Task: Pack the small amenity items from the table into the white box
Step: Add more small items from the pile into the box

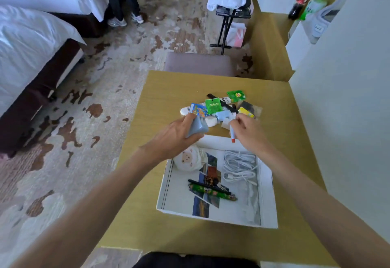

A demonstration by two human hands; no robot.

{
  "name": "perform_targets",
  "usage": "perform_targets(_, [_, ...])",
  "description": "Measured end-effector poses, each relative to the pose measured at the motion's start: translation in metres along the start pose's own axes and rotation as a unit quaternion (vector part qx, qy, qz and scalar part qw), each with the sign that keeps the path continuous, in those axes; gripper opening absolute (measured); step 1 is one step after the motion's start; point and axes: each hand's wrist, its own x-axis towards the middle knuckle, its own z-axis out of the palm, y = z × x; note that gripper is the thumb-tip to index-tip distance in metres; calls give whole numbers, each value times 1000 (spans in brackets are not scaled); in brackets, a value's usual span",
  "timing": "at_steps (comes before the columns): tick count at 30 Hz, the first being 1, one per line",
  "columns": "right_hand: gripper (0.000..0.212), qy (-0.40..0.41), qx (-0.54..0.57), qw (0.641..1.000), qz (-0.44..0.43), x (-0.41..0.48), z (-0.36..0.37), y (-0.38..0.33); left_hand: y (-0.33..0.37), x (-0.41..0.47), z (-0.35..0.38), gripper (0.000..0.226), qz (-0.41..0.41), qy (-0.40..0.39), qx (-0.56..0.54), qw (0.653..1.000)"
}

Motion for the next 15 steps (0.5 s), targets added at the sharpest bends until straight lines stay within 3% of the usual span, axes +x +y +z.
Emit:
perform_targets(4, [23, -79, 53, 995, -7, -58, 2, 5, 15, -42, 12, 43, -11, -91, 54, 994])
perform_targets(8, [18, -97, -85, 990, -55, -89, 11, 15, 19, -73, 38, 47, -6, -180, 140, 974])
perform_targets(12, [25, -147, -194, 963, -115, -102, 18, 19, 19, -79, 64, 45, 24, -231, 262, 937])
perform_targets(15, [28, -179, -251, 943, -126, -108, 26, 24, 16, -73, 81, 47, 21, -275, 256, 927])
